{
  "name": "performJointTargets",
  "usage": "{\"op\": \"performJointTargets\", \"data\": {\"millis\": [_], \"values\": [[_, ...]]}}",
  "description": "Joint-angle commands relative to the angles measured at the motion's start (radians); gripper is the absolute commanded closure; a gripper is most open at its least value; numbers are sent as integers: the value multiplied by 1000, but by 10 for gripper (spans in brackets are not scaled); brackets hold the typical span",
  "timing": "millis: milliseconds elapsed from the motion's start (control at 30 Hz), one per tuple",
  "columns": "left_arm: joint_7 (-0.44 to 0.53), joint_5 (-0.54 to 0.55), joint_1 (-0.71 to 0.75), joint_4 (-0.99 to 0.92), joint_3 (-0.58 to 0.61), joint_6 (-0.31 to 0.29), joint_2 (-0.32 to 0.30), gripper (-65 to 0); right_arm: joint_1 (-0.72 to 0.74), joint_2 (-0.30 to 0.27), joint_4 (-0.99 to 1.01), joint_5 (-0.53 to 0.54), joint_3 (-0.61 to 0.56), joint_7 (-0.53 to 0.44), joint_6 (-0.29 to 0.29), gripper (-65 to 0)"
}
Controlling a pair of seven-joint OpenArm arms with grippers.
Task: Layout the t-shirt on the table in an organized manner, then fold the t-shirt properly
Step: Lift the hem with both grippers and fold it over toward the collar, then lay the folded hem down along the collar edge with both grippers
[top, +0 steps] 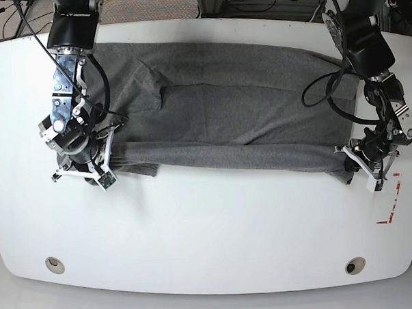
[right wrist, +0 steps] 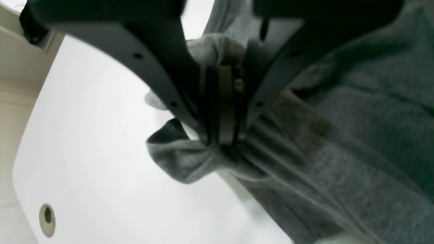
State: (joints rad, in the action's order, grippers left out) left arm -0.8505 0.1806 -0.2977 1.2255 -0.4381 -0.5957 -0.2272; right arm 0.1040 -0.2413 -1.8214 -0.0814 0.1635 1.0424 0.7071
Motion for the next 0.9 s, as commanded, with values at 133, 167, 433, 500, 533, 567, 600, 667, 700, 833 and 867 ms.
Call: {"op": "performJointTargets", "data": {"millis": [133, 167, 433, 500, 533, 567, 600, 667, 700, 833, 867], "values": [[-68, 6, 68, 185, -5, 4, -19, 0, -69, -13, -96, -18, 8, 5, -9, -25], [-77, 6, 85, 213, -5, 4, -19, 0, -82, -13, -105, -18, 8, 5, -9, -25], [-174, 6, 170, 368, -24, 3, -21, 0, -154, -13, -163, -19, 14, 5, -9, -25], [-194, 6, 188, 403, -52, -14, -21, 0, -171, -13, -180, -11, 35, 6, -9, -25], [-201, 6, 197, 416, -63, -30, -21, -1, -178, -11, -185, -10, 44, 12, -9, -25], [-206, 6, 203, 423, -72, -46, -21, -1, -181, -11, -188, -10, 51, 20, -9, -25], [-212, 3, 211, 431, -81, -68, -21, -1, -185, -11, -189, -10, 55, 36, -9, -25], [-224, 1, 223, 439, -92, -97, -21, -1, -186, -11, -189, -10, 58, 62, -9, -25], [-235, 1, 229, 439, -98, -102, -22, -1, -189, -11, -189, -10, 58, 77, -9, -25], [-269, 1, 248, 439, -109, -102, -45, -1, -206, -11, -191, -10, 60, 105, -9, -24], [-276, 1, 256, 439, -109, -102, -50, -1, -212, -11, -192, -10, 60, 109, -9, -24]]}}
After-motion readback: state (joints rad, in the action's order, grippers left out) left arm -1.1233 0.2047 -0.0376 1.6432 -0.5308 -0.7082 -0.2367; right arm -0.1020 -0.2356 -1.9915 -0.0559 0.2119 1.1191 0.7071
